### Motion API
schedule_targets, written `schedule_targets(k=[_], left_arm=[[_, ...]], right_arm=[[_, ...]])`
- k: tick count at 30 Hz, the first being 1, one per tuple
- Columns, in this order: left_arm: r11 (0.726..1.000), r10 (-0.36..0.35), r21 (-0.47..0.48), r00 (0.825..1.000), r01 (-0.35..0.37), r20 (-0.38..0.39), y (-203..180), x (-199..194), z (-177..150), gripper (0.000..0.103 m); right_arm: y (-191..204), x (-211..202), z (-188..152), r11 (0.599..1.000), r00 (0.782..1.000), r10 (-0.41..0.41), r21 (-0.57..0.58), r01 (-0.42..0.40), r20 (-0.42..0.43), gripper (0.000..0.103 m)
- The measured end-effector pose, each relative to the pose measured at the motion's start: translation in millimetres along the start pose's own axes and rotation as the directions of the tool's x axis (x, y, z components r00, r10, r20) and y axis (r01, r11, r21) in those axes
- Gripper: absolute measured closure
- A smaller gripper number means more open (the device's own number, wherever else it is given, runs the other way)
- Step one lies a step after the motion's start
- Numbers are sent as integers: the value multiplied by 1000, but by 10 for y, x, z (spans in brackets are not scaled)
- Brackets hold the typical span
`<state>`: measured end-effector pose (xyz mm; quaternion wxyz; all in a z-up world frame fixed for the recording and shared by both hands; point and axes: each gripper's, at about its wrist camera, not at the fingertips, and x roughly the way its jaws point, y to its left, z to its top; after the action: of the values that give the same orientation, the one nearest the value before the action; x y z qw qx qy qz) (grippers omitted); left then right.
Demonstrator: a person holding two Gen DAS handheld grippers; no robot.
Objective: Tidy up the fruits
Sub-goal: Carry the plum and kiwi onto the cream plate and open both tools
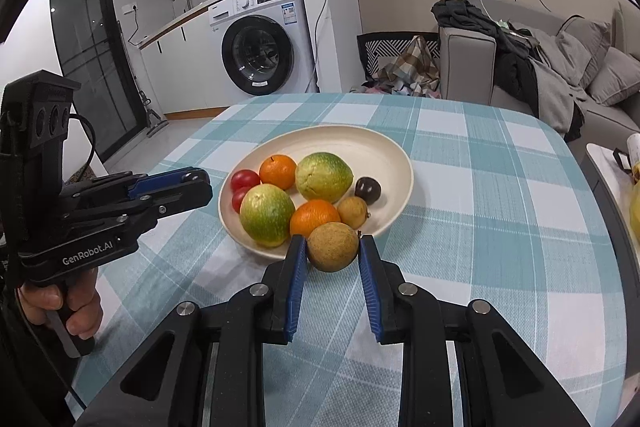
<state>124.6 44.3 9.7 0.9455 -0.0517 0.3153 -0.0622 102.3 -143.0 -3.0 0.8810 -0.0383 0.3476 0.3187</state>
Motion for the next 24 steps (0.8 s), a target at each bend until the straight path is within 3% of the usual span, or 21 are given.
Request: schedule_targets(k=[13, 24], left_arm=[[1000, 14, 12, 1000, -14, -4, 46, 249, 153, 80], [1000, 6, -10, 1000, -6, -15, 126, 545, 220, 80]], right_arm=[[45, 259, 259, 999, 1000, 25, -43, -25, -1, 76], [-10, 487, 331, 998, 998, 65, 7, -65, 8, 75]])
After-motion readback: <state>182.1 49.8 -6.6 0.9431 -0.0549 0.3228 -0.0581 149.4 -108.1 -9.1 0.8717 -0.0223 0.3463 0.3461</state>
